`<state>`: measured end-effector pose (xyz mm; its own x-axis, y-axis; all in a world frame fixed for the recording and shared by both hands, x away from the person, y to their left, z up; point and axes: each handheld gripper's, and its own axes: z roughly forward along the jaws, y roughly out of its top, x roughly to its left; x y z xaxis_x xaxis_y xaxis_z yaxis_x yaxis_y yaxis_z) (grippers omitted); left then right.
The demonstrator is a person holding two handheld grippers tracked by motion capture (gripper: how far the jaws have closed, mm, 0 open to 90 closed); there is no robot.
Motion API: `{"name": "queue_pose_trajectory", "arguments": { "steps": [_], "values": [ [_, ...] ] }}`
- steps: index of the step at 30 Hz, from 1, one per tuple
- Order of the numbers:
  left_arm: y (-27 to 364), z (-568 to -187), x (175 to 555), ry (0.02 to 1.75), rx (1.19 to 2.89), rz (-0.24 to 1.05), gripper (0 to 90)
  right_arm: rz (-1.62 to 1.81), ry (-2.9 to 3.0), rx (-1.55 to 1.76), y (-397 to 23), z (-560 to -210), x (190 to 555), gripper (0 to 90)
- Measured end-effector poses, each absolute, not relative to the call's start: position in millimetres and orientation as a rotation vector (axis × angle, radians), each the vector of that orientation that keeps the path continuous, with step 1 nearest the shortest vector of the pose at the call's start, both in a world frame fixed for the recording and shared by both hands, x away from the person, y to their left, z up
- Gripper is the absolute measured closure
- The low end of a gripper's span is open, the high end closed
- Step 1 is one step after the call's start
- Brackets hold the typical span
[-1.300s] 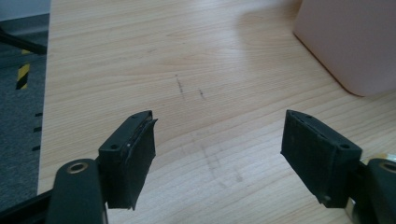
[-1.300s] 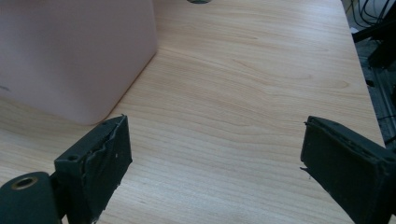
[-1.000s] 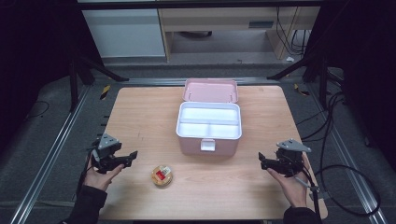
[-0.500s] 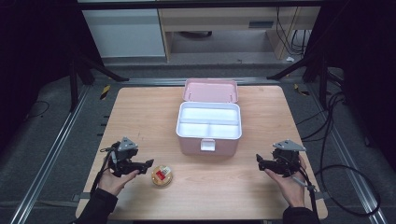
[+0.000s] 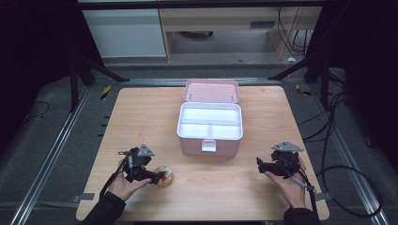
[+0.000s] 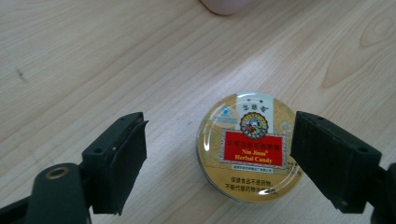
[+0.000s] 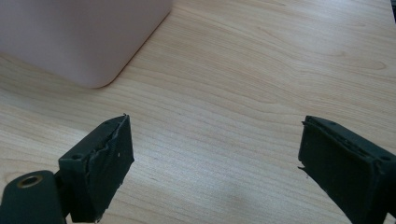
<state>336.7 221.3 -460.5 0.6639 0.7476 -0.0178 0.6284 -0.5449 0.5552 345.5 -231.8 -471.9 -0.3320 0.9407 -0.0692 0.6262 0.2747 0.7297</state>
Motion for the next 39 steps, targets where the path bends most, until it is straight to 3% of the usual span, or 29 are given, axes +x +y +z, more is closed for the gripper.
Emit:
{"name": "queue_pose_trajectory", "arguments": {
  "steps": [20,27,33,39],
  "values": [
    [192.4,-482.5,343.6,1.024,2.553,0.213,12.6,0.806,2.097,1.423,-231.9,-477.2,348.8,8.1],
    [187.7,-487.8,347.7,1.032,2.594,0.194,19.2,0.798,2.112,1.419,-231.4,-478.7,350.0,8.0],
    [194.3,-479.6,347.9,1.045,2.569,0.195,19.9,0.793,2.115,1.420,-230.9,-478.9,350.1,8.0],
    [226.0,-464.7,352.5,1.138,2.482,0.263,19.9,0.790,2.109,1.421,-232.9,-478.7,350.0,8.0]
  ]
}}
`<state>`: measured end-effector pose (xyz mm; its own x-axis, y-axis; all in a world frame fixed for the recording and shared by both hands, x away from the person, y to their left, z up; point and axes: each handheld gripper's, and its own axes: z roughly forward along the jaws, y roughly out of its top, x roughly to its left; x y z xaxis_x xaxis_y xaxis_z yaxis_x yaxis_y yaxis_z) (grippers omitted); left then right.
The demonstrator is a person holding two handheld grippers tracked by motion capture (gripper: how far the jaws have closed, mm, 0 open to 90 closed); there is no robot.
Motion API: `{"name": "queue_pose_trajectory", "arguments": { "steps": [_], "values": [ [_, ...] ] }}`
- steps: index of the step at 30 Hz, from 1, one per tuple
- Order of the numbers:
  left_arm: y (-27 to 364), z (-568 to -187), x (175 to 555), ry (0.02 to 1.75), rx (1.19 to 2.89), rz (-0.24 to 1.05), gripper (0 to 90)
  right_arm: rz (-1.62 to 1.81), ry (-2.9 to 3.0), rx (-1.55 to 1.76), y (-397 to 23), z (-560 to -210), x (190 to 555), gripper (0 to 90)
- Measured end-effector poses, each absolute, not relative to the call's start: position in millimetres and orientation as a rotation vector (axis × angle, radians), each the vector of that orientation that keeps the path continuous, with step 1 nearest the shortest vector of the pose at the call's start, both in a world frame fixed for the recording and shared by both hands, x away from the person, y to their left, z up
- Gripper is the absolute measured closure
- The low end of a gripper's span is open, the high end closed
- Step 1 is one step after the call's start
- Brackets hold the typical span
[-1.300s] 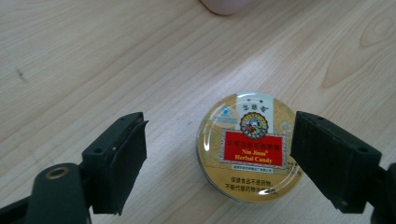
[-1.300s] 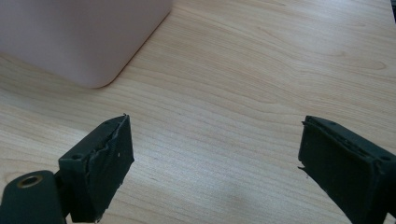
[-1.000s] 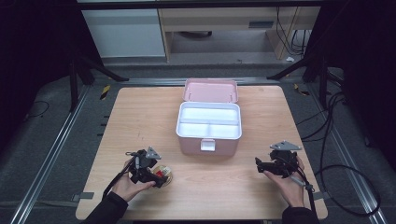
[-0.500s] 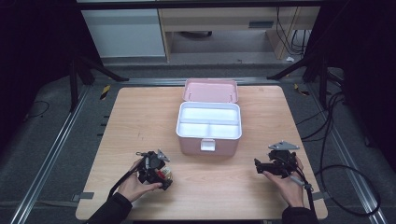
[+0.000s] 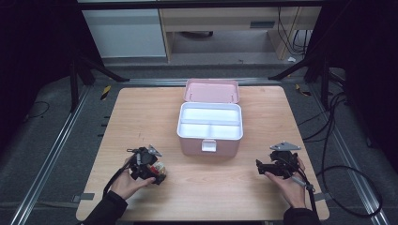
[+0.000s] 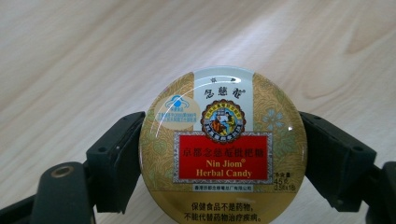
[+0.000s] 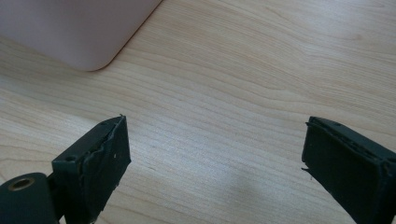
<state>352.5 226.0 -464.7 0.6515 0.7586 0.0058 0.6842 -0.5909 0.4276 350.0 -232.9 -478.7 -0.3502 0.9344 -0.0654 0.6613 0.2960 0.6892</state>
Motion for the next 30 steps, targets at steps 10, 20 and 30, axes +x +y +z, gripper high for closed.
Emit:
{"name": "queue_pose_trajectory", "arguments": {
  "steps": [10,20,30],
  "values": [
    [293.7,-470.1,369.2,1.414,2.376,0.335,19.9,0.793,2.106,1.416,-232.7,-478.0,349.5,9.0],
    [313.2,-486.7,375.1,1.503,2.405,0.264,19.7,0.802,2.102,1.411,-232.3,-477.8,349.1,9.5],
    [313.9,-464.2,369.9,1.478,2.302,0.346,14.2,0.834,2.087,1.404,-232.1,-473.4,348.4,10.7]
  ]
}}
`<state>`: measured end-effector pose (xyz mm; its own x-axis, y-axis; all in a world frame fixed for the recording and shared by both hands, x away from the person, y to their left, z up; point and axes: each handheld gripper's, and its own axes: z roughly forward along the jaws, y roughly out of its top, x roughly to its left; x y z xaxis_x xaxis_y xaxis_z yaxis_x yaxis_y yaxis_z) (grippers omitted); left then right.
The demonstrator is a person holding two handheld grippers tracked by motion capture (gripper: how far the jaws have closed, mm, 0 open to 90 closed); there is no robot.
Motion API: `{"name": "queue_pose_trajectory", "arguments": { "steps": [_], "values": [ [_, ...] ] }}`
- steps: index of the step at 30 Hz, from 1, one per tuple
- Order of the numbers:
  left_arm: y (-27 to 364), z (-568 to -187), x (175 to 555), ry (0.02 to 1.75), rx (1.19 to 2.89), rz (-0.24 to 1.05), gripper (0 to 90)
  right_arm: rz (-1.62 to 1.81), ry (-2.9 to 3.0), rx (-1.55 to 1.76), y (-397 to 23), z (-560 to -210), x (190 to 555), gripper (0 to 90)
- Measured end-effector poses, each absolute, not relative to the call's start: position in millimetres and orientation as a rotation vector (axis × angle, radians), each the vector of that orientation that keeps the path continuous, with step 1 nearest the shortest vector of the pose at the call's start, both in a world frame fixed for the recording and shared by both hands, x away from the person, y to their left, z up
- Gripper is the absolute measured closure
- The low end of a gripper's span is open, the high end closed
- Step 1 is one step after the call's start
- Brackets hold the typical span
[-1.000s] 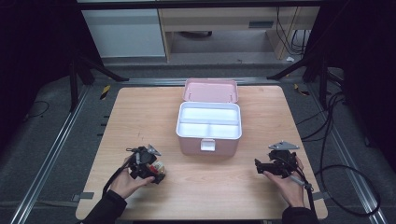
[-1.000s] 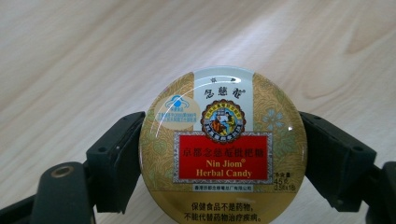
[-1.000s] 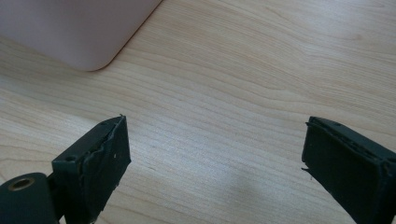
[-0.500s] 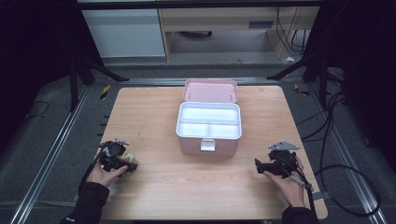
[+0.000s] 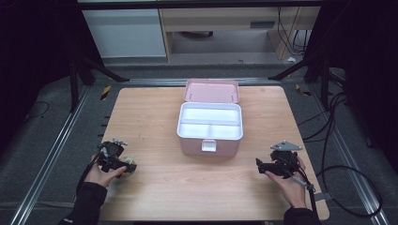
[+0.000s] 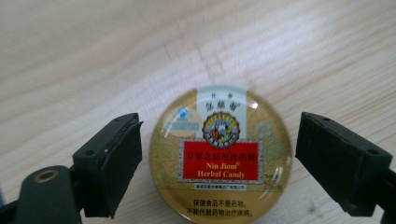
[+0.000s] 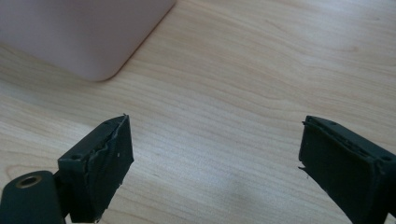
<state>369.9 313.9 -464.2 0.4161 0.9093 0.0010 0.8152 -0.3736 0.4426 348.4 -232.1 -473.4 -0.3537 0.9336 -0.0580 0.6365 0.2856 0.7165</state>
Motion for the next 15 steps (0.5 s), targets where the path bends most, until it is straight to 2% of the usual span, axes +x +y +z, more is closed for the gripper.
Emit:
{"name": "queue_pose_trajectory", "arguments": {
  "steps": [7,15],
  "values": [
    [298.0,-430.9,363.4,1.356,2.169,0.436,17.9,0.958,2.027,1.375,-229.7,-455.5,350.2,18.1],
    [272.9,-409.4,378.3,1.230,2.099,0.489,24.1,1.049,2.018,1.310,-215.1,-430.1,361.6,25.8]
  ]
}}
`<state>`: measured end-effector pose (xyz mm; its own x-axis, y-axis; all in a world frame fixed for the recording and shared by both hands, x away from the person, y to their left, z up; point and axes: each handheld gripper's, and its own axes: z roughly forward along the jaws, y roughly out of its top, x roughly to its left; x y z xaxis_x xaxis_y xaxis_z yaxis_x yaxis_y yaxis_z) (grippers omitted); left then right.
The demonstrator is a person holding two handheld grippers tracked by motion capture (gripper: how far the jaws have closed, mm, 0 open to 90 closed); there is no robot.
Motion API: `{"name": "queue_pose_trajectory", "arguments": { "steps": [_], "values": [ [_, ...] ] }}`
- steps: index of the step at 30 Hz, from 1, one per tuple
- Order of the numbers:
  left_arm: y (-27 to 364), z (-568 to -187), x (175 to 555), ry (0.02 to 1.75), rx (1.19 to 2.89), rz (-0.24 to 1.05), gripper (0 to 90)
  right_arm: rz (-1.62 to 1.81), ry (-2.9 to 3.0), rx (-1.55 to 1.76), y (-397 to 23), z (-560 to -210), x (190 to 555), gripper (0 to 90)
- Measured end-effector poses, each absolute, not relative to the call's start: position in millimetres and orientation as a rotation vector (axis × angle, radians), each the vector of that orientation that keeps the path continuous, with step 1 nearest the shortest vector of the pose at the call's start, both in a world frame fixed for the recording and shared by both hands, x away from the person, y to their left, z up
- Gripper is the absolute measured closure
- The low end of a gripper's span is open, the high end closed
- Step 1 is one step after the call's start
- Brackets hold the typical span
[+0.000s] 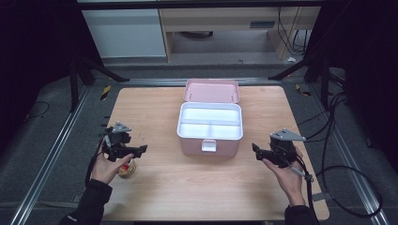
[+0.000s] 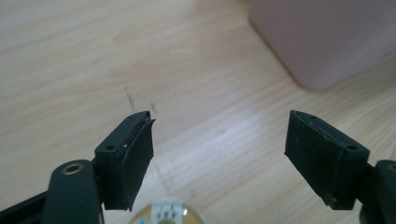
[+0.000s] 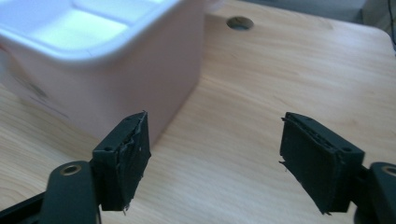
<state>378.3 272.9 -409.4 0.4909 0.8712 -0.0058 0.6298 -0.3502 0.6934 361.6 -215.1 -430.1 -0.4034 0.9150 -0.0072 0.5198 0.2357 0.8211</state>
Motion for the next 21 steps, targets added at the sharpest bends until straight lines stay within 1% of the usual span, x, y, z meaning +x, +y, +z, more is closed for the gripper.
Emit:
{"name": "queue_pose_trajectory", "arguments": {
  "steps": [4,6,11,16,19,21],
  "values": [
    [256.2,-397.1,389.2,1.165,2.042,0.494,26.3,1.096,2.018,1.279,-203.6,-418.2,373.3,28.2],
    [248.1,-392.5,395.0,1.141,2.004,0.465,27.9,1.121,2.015,1.274,-196.9,-410.2,381.1,29.4],
    [222.2,-386.2,409.3,1.091,1.991,0.454,30.7,1.168,2.016,1.260,-181.0,-393.7,402.4,33.2],
    [191.8,-389.6,422.8,1.048,2.010,0.437,33.5,1.139,2.034,1.291,-171.2,-397.8,420.6,37.3],
    [177.5,-397.1,431.5,1.046,2.029,0.435,34.1,1.122,2.072,1.308,-167.6,-405.3,428.6,42.6],
    [169.0,-404.7,437.7,1.047,2.049,0.410,35.3,1.096,2.089,1.311,-165.6,-409.2,431.3,46.5]
  ]
}}
